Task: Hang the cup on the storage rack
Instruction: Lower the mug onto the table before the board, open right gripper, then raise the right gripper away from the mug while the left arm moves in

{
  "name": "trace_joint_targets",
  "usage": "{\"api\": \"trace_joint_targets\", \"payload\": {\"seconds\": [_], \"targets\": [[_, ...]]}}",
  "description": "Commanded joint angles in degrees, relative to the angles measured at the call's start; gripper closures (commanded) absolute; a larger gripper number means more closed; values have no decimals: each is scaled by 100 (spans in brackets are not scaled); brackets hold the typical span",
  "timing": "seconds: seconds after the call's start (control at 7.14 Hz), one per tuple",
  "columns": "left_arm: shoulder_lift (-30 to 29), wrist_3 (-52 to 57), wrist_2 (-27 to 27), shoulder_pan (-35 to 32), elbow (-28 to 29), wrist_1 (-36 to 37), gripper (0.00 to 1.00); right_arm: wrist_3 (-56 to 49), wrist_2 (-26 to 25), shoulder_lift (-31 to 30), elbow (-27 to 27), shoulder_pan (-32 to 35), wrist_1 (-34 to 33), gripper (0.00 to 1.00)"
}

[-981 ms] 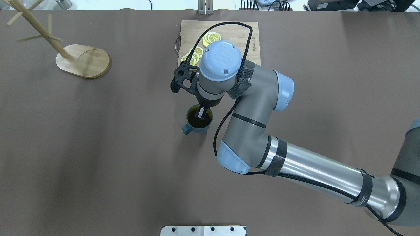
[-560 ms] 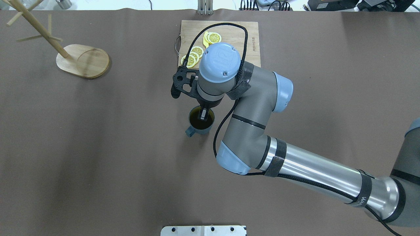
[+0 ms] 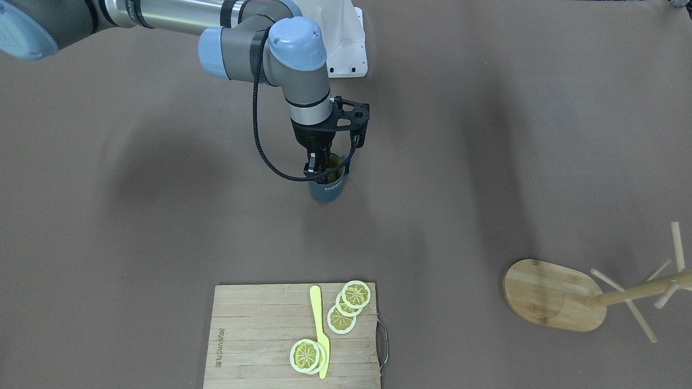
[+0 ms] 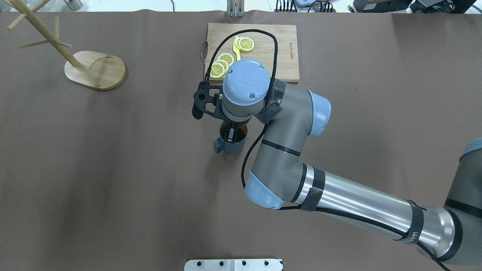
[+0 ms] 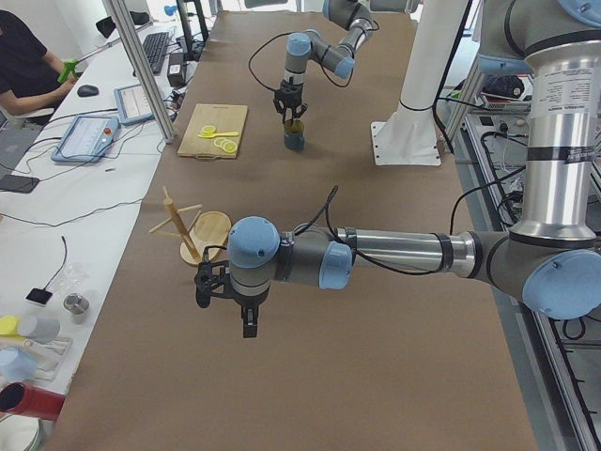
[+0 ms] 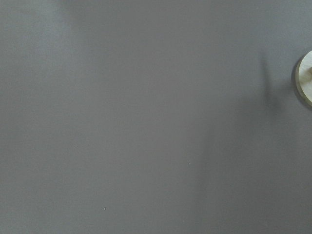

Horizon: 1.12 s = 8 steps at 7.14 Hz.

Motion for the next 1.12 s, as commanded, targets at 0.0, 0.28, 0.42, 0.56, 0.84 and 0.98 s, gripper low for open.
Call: {"api": "trace_joint_targets", "payload": {"seconds": [0.0,0.28,0.42,0.56,0.84,0.98], "targets": [[0,-8,0,0,-1,0,2,-225,-54,5,105,5,3,1],[0,-17,0,0,-18,0,2,-217,60,-3,394,233,3,1],[-9,-26,-17,0,-123,0,2,-217,174,-12,518,416,-14,1],[-9,-17,-287,9,-533,17,2,-208,444,-38,545,723,-66,1],[-17,-44,-525,35,-1429,44,2,-104,893,-380,528,1426,-171,1],[-35,-52,-744,44,-1877,18,2,-85,1052,-582,537,1794,-346,1]]}}
